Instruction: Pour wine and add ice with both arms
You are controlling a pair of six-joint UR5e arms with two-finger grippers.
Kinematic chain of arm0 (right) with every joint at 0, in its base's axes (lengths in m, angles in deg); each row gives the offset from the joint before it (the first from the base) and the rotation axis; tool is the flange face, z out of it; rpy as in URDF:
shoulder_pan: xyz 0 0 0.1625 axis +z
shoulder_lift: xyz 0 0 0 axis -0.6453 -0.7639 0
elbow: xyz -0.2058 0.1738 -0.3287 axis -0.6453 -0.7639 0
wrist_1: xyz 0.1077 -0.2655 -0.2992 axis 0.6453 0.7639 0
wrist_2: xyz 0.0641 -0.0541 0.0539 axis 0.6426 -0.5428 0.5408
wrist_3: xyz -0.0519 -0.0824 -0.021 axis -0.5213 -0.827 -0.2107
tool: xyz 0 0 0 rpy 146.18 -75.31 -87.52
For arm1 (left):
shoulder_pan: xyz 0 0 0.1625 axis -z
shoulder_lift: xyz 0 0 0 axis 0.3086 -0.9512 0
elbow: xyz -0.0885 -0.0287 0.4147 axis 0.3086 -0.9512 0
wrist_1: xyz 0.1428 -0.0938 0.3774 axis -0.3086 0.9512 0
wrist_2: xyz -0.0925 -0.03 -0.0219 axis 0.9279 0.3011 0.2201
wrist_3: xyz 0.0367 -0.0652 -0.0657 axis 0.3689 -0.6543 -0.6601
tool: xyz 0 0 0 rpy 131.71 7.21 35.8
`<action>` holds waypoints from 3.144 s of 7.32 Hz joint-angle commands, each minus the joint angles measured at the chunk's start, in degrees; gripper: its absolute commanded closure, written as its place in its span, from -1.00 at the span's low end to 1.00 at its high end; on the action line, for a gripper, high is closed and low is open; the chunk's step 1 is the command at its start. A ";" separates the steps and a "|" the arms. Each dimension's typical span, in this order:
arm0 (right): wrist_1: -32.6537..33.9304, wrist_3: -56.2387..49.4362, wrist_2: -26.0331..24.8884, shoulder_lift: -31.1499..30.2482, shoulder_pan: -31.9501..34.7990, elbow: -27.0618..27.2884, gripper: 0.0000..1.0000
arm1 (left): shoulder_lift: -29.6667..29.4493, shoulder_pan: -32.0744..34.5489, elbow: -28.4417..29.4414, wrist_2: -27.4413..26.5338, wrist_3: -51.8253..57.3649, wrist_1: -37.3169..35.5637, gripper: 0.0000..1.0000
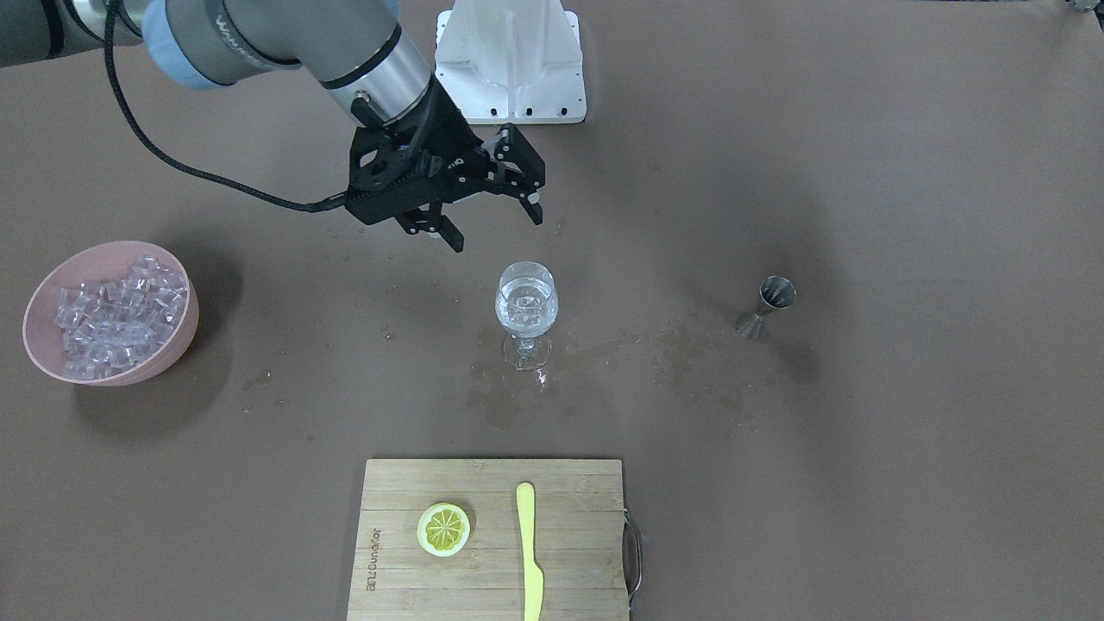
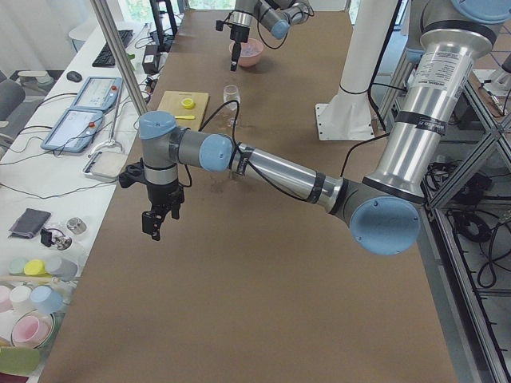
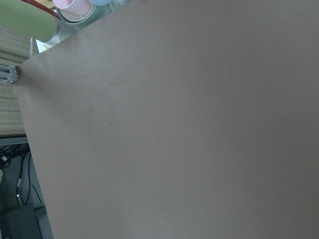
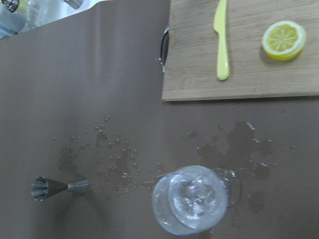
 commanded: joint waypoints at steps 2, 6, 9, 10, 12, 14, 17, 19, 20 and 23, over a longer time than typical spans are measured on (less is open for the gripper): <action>9.66 -18.79 12.99 -13.61 16.17 6.41 -1.00 | 2.87 0.48 0.10 1.29 -4.37 5.00 -0.97; 29.34 -64.17 6.21 -23.42 29.40 -3.04 -1.00 | 6.66 0.91 -2.45 5.25 -4.30 5.27 -0.98; 14.13 -73.79 11.39 -25.34 38.87 -24.11 -1.00 | 8.66 1.96 -0.51 6.64 -4.48 4.74 -0.98; 11.46 -75.90 14.83 -26.41 42.39 -27.30 -1.00 | 9.64 3.71 -0.25 10.83 -4.48 4.39 -0.97; 11.95 -75.92 15.30 -29.57 46.80 -27.25 -1.00 | 10.79 4.52 -0.86 12.63 -4.83 4.21 -0.97; 11.43 -75.84 16.96 -32.30 47.87 -26.81 -1.00 | 11.14 4.34 -1.30 12.72 -4.92 4.21 -0.97; 13.61 -75.13 17.23 -32.39 48.57 -24.01 -1.00 | 17.54 4.61 -3.84 12.90 -4.66 4.92 -0.98; 19.92 -75.05 16.80 -32.39 48.93 -17.97 -1.00 | 17.91 6.19 -3.94 12.90 -4.66 4.22 -0.97; 24.04 -74.52 16.01 -32.57 48.93 -13.76 -1.00 | 18.00 6.19 -3.85 12.81 -4.66 4.21 -0.97; 24.97 -74.52 16.01 -32.83 48.84 -13.19 -1.00 | 17.91 6.19 -3.68 12.81 -4.66 4.21 -0.97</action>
